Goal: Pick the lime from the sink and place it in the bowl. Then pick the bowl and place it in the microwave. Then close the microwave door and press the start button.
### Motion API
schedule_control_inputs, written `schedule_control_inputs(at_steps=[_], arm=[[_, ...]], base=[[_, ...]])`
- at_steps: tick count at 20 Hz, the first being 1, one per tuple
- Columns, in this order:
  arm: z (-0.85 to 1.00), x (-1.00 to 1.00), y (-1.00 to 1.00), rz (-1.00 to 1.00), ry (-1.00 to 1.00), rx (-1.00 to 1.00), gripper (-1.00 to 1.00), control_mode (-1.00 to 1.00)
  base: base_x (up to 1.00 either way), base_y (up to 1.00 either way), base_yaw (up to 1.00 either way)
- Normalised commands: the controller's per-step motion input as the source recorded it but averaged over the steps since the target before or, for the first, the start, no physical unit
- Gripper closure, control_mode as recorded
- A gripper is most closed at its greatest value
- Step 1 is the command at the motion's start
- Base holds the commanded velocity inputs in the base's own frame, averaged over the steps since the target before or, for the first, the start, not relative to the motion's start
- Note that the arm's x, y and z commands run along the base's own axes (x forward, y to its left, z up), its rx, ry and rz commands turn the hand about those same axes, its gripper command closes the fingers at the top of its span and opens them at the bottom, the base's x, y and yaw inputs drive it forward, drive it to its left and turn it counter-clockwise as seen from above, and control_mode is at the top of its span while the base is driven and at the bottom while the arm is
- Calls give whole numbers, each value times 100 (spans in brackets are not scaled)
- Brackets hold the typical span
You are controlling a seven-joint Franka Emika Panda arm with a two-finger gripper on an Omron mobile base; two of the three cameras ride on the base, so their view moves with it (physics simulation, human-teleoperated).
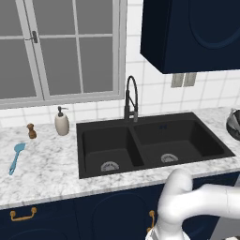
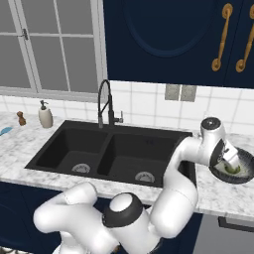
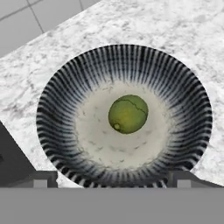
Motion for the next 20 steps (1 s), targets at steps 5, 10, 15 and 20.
schedule_control_inputs(at_steps=[5, 10, 15, 20], arm=[[34, -3, 31, 27, 20, -12, -100, -100], [7, 9, 34, 7, 42, -18, -100, -100], [0, 23, 9, 3, 23, -7, -100, -100], [-1, 21, 0, 8, 14, 0, -100, -100]], base=[[0, 0, 0], [0, 0, 0], [0, 0, 0], [0, 0, 0]])
